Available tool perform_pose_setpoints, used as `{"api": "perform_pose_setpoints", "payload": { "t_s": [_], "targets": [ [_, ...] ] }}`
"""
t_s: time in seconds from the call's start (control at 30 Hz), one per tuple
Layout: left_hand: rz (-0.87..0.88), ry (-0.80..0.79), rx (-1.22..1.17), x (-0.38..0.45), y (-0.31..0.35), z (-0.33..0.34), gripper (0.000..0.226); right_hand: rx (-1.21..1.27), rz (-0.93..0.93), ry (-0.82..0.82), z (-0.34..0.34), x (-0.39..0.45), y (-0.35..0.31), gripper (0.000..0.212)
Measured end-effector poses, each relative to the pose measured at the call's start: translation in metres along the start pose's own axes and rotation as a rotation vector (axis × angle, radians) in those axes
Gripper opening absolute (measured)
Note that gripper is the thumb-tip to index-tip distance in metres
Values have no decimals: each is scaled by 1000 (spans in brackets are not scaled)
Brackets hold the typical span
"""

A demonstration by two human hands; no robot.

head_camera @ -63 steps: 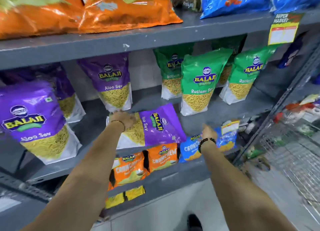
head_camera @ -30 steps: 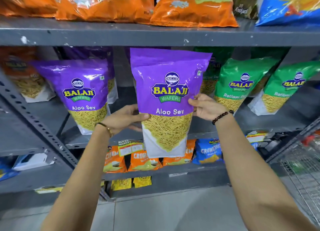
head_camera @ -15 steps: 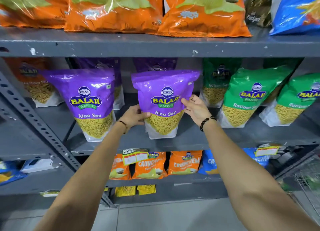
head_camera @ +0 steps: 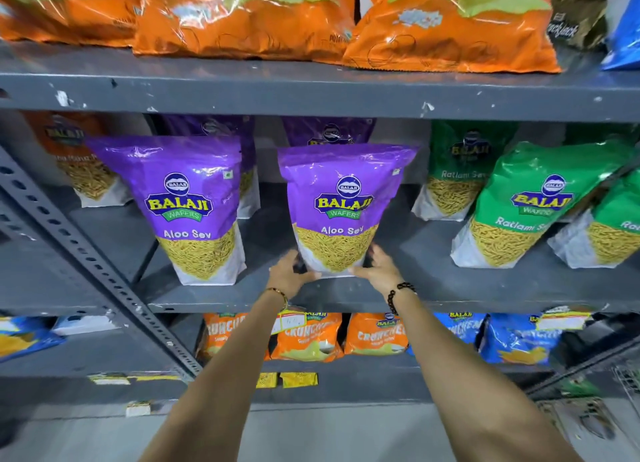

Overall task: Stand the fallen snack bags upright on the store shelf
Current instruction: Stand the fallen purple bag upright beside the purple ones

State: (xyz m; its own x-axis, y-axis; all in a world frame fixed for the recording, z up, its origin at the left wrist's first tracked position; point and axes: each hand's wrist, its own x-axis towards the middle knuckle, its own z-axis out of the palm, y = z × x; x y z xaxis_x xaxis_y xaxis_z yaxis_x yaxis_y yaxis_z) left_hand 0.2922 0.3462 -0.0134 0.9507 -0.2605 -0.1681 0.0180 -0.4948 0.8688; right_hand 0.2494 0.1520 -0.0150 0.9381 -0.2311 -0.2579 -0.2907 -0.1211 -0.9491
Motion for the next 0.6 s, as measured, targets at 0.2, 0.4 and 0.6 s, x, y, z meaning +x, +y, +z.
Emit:
{"api": "perform_pose_setpoints", "payload": {
  "t_s": [0.2, 0.4, 0.6],
  "targets": [
    [0, 71, 43, -5, -1, -1, 43, -29, -47, 96, 7, -4, 8, 72],
    [-23, 52, 14, -7, 1, -2, 42, -56, -54, 118, 7, -6, 7, 69],
    [-24, 47, 14, -4, -3, 0, 42, -64, -51, 134, 9, -7, 6, 68]
  ]
}}
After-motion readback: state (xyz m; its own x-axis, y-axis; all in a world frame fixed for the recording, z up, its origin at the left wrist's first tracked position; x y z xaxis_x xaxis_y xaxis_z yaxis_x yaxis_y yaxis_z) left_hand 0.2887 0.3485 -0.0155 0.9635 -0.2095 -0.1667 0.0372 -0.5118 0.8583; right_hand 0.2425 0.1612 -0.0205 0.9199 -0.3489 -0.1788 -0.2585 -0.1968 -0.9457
